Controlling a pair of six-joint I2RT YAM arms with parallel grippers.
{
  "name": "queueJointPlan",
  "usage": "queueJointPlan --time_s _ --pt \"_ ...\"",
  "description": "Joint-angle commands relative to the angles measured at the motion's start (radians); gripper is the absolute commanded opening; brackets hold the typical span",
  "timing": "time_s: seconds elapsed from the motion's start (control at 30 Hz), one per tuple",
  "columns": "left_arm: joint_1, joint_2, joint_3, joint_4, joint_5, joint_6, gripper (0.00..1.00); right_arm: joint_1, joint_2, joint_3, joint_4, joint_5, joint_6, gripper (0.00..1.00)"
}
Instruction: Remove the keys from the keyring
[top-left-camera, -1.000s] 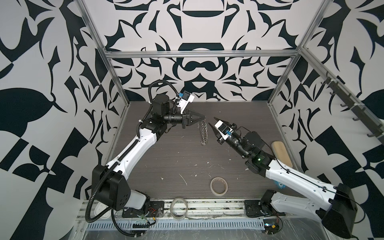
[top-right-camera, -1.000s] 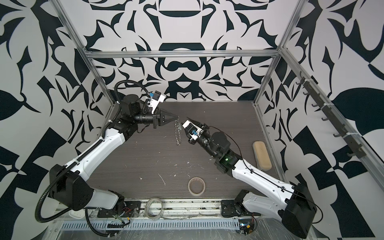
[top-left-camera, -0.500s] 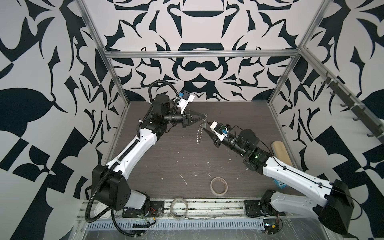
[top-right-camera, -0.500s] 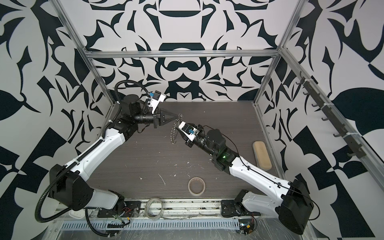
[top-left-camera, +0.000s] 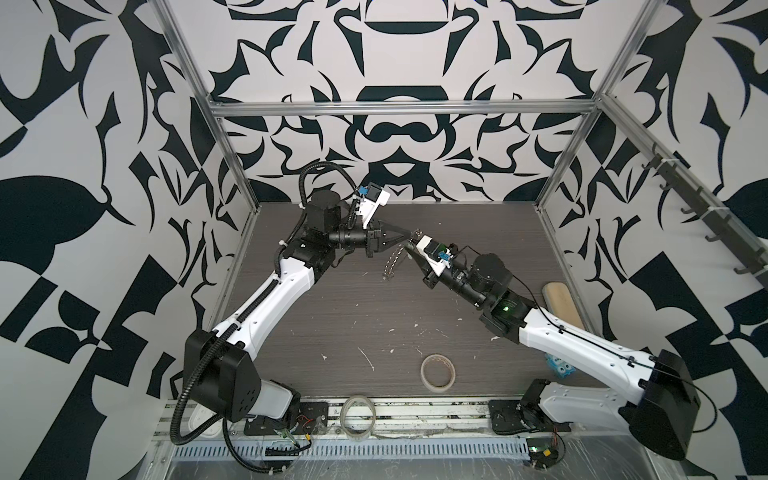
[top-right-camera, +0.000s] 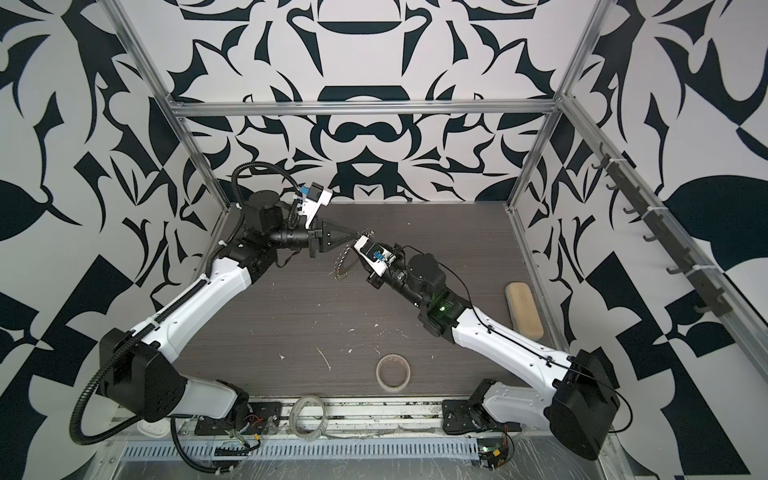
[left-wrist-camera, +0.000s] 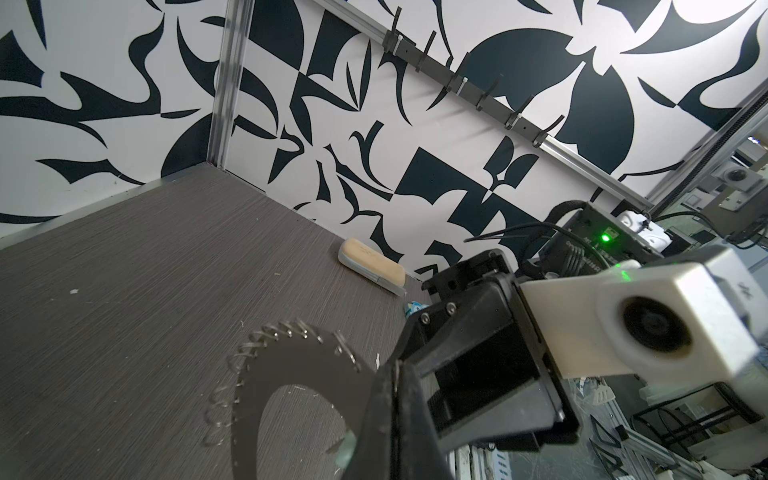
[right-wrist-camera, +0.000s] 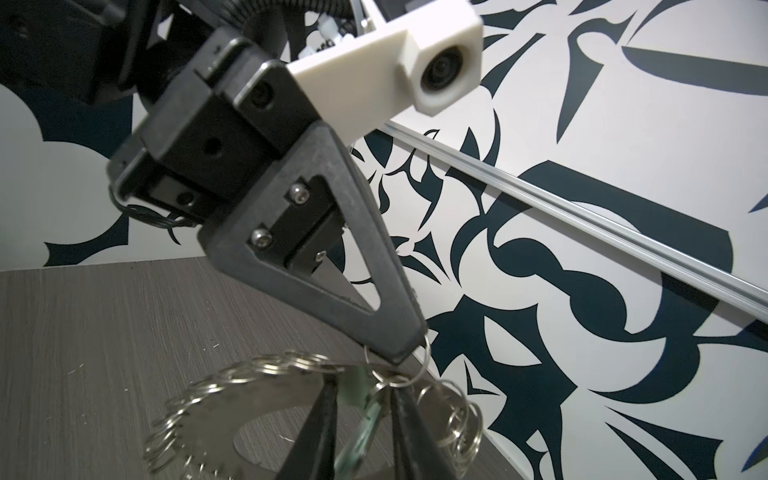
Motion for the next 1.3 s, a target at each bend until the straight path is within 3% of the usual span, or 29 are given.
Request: queueJointPlan --time_s 0.0,0.3,0.4,0.67,0.87,1.03,1.27 --pt "-0.006 -0.041 -0.012 0.029 0.003 -0.006 0.0 -0.004 -0.008 0.05 0.066 0.052 0.01 0.21" --pt "-0.006 -0.043 -0.016 0.029 -0.009 -0.002 0.0 -0.004 -0.011 0.052 0.064 0.089 0.008 0.1" --pt "-0.006 -0.044 -0.016 0.028 -0.014 -0.003 0.0 -0.004 -0.012 0.051 0.062 0.095 0.003 0.01" --pt "-0.006 -0.035 0.001 -0.004 -0.019 -0.015 0.0 -0.003 -0.022 -0.009 0.129 0.075 -0.057 0.0" --pt "-0.004 -0.01 0.04 -0.059 -0.016 -0.045 0.0 -0.003 -0.023 -0.089 0.269 0.009 -0.2 0.0" --pt "-0.004 0.015 0.07 -0.088 -0.021 -0.073 0.0 -0.001 0.016 -0.164 0.404 -0.069 -0.431 0.0" --pt "-0.003 0.02 0.081 -0.116 -0.002 -0.075 0.0 0.02 0.091 -0.22 0.545 -0.05 -0.735 0.0"
